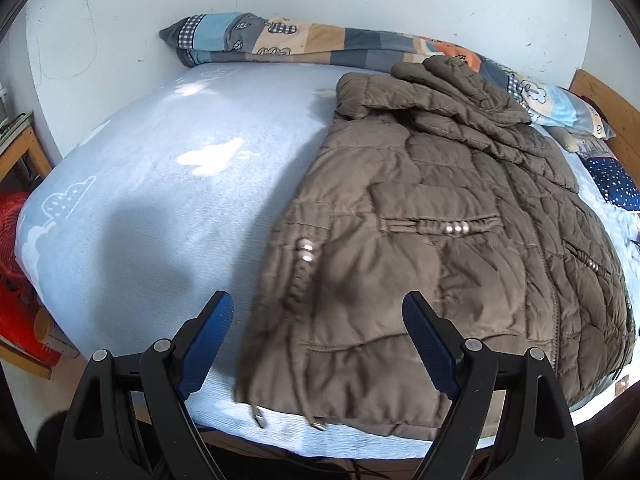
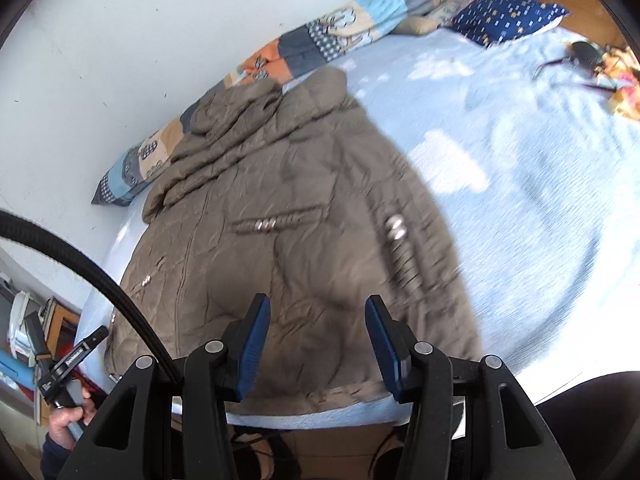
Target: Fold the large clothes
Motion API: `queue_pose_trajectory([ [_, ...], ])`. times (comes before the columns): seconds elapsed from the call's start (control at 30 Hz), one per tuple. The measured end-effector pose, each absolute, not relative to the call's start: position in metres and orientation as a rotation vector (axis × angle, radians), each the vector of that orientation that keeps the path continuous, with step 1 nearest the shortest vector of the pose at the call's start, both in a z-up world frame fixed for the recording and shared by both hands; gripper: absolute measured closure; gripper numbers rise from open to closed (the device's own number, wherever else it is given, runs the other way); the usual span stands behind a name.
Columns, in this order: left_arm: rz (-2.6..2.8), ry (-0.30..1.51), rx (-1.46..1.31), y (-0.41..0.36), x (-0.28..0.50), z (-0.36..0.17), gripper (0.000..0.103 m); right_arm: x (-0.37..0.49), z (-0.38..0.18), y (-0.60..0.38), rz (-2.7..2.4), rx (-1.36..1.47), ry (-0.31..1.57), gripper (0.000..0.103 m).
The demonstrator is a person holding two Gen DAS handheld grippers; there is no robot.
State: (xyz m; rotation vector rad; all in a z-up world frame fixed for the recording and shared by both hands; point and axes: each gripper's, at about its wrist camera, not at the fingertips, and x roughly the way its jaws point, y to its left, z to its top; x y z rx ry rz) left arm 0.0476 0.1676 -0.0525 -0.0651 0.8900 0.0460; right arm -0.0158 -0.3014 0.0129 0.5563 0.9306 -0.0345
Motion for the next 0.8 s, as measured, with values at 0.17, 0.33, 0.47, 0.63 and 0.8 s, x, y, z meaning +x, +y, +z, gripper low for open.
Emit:
queue_pose_trajectory([
  [0.17,0.039,0.989,-0.169,0.202,0.065,-0.067,0.017,-0.020,0.023,-0.336,-0.127,0.551,0.918,0.048],
  [0.33,0.046,1.062,-0.330,0.218,0.069,-0.090,0.017,-0.023,-0.011,-0.366,-0.142,0.797,0.978,0.047],
  [0.47,0.048,1.066,-0.371,0.223,0.068,-0.093,0.017,-0.024,-0.022,-0.381,-0.132,0.934,0.968,0.045],
  [0.63,0.036,1.080,-0.396,0.223,0.066,-0.096,0.017,-0.017,-0.023,-0.370,-0.121,0.896,1.001,0.043],
  [0.8,0.037,1.080,-0.413,0.225,0.066,-0.097,0.017,-0.016,-0.029,-0.370,-0.147,0.876,1.038,0.040],
])
